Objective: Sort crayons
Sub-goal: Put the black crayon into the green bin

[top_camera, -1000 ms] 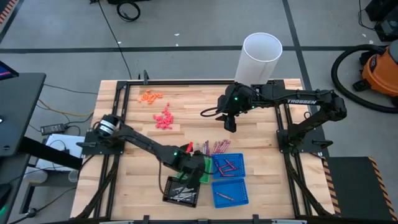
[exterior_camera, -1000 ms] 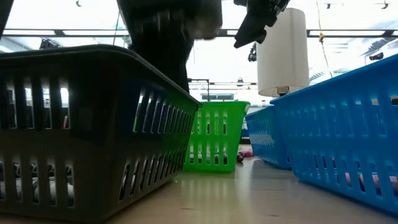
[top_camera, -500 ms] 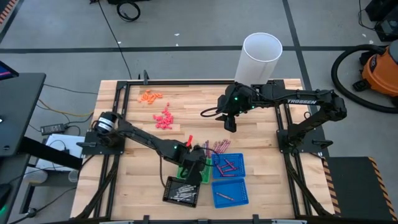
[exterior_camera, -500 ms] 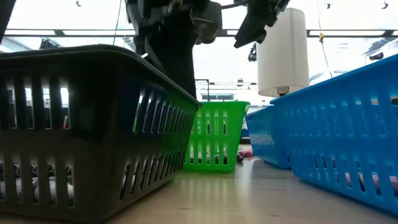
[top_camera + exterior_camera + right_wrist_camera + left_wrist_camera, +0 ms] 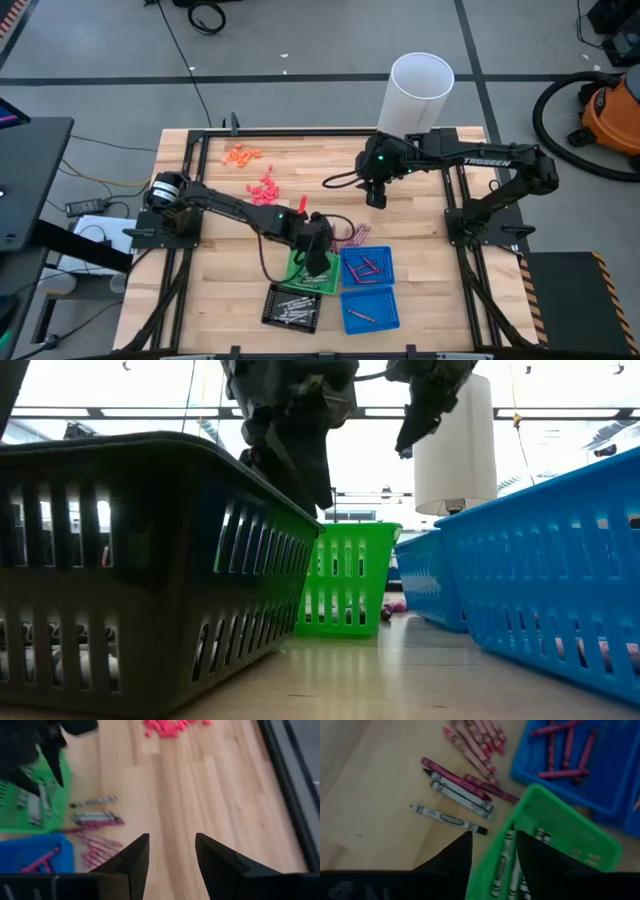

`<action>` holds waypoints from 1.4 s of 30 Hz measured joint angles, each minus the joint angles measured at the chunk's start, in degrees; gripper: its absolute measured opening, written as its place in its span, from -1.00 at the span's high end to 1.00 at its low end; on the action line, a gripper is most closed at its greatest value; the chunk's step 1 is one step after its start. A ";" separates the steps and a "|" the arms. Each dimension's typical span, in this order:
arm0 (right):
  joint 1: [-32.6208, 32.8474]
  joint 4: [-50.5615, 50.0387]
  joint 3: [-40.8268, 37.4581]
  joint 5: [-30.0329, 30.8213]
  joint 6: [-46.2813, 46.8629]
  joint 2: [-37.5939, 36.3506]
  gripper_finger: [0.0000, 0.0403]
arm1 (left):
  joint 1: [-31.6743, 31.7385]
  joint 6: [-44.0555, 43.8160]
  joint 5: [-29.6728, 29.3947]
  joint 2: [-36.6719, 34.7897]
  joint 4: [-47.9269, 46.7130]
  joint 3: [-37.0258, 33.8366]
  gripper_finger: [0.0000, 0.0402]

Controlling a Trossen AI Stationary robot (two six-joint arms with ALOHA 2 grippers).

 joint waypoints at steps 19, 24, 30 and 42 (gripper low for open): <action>-5.13 -1.89 -0.02 3.67 0.21 -7.73 0.17 | 7.28 -28.09 -1.49 0.83 0.34 -0.03 0.18; -4.98 -1.68 -0.02 3.64 0.51 -7.64 0.17 | 7.38 -33.95 -1.73 3.13 2.41 0.02 0.18; -4.93 -0.61 -0.02 3.01 0.53 -7.60 0.16 | 6.93 -35.95 -1.59 5.91 -2.80 -0.07 0.18; -4.93 0.73 -0.02 2.51 0.51 -7.58 0.17 | 6.91 -36.83 -1.71 8.98 -0.47 0.00 0.18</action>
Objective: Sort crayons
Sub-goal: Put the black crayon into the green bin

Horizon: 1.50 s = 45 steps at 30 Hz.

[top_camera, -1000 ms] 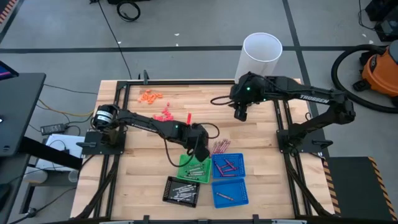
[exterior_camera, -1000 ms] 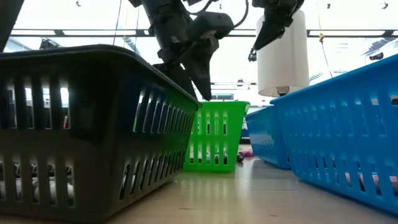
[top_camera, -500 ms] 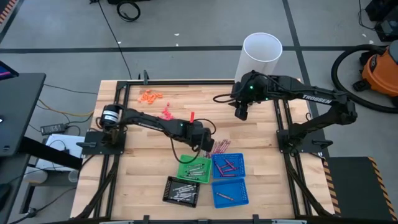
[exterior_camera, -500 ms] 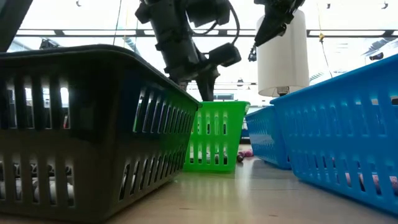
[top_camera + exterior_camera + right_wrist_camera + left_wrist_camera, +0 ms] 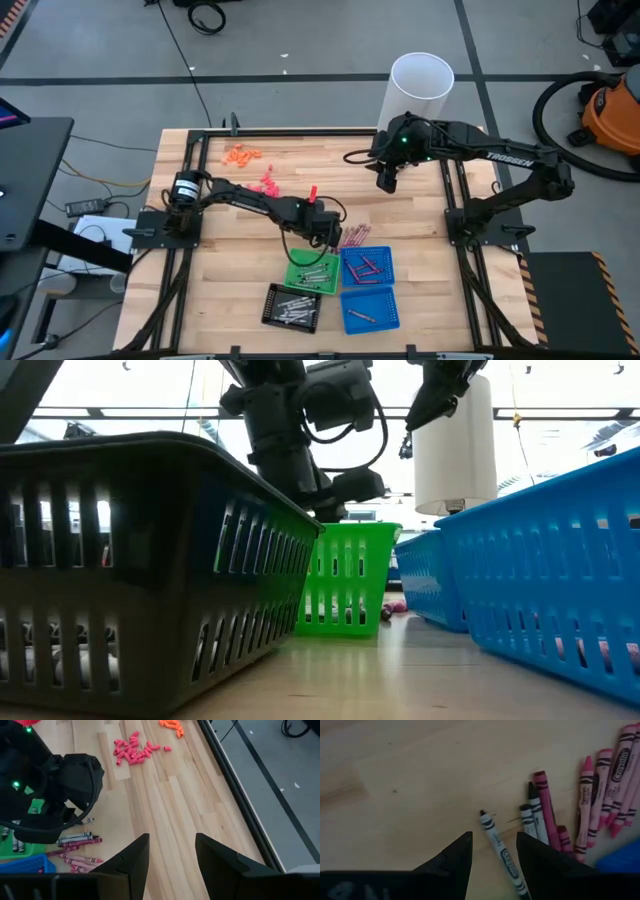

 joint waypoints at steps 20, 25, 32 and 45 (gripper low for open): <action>0.00 0.28 0.00 -0.44 0.02 0.02 0.17 | -0.92 3.64 -2.20 3.13 -1.42 0.15 0.46; 0.00 0.45 0.00 -0.44 0.03 0.02 0.17 | -0.62 5.29 -2.27 3.15 -1.91 0.07 0.80; 0.00 0.44 0.00 -0.44 0.09 0.02 0.16 | 0.08 6.51 -1.64 2.85 -1.74 0.00 0.93; 0.00 0.39 0.00 -0.44 -0.02 0.02 0.17 | 0.56 13.22 -1.68 -2.76 0.42 -0.22 0.92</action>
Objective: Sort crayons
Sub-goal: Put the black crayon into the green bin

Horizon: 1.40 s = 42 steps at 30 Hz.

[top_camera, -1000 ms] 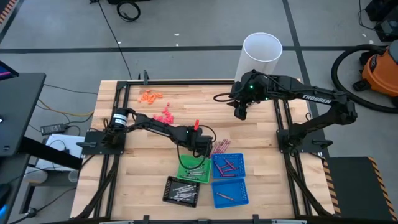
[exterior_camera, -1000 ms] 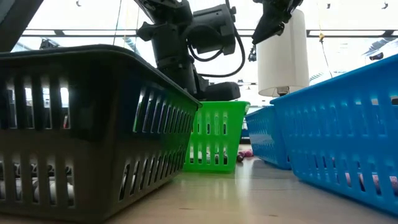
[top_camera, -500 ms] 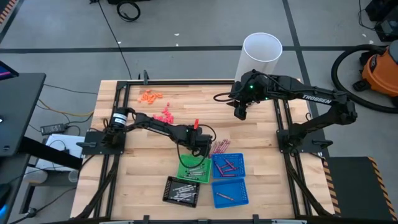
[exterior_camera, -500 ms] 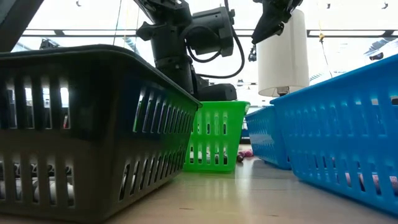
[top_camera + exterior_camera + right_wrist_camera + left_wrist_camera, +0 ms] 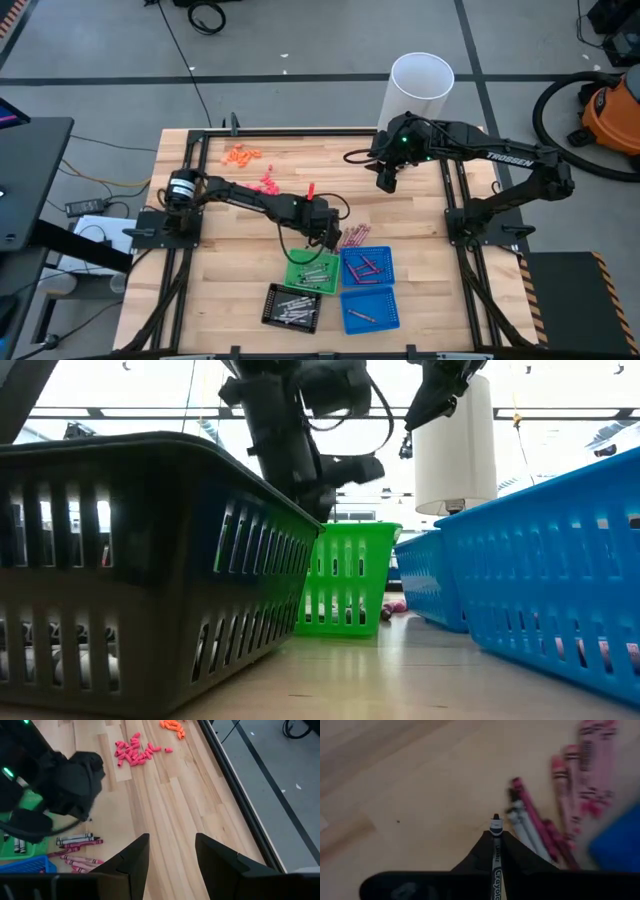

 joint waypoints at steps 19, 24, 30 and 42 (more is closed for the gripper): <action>-0.13 -0.04 0.00 0.00 -0.19 0.00 0.16 | -9.54 29.00 -1.18 -7.26 11.93 0.13 0.92; -0.15 0.02 0.01 0.00 -0.17 0.00 0.17 | -12.77 31.92 -1.38 -7.00 11.26 0.13 0.92; -0.15 0.17 0.00 0.00 -0.20 0.00 0.17 | -14.06 35.63 -1.44 -5.57 10.64 0.12 0.92; 0.14 1.00 0.01 0.00 0.02 -0.02 0.16 | -14.33 34.96 0.74 -2.32 11.06 0.19 0.51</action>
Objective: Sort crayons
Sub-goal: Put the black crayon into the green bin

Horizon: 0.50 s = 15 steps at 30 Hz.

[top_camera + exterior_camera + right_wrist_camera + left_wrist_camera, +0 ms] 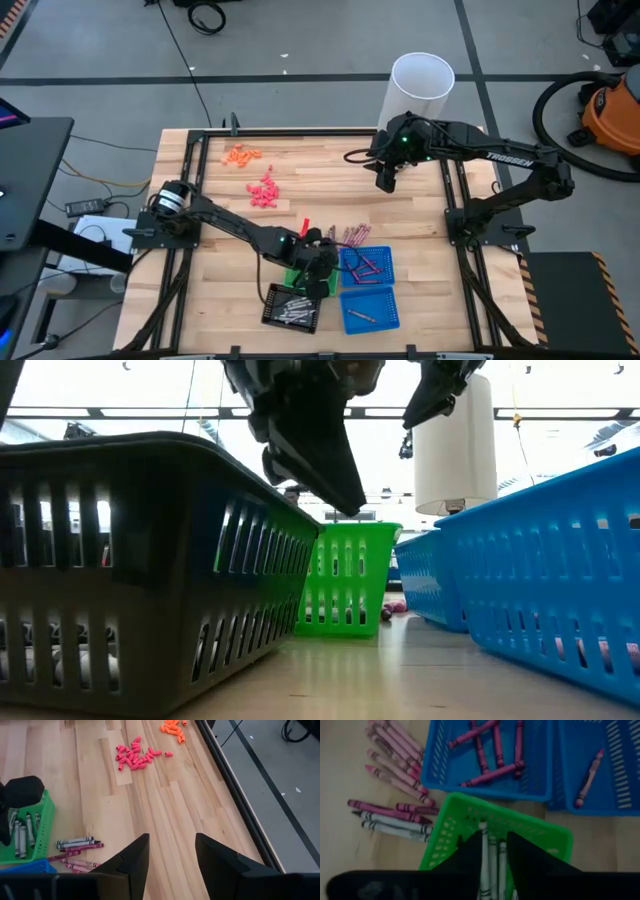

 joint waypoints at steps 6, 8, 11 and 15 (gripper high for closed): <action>0.19 1.21 -0.01 0.00 0.07 0.00 0.17 | 0.91 -4.39 2.25 -0.97 -3.77 -0.01 0.32; 0.26 1.23 -0.01 0.01 0.89 0.00 0.16 | 1.93 -6.70 2.45 -0.98 -4.52 -0.01 0.31; 0.56 1.56 -0.01 0.02 1.93 0.00 0.17 | 4.29 -8.97 2.30 -1.21 -4.71 -0.01 0.33; 1.42 1.66 0.01 0.30 1.97 0.00 0.17 | 7.81 -11.78 2.26 -1.31 -4.79 -0.01 0.37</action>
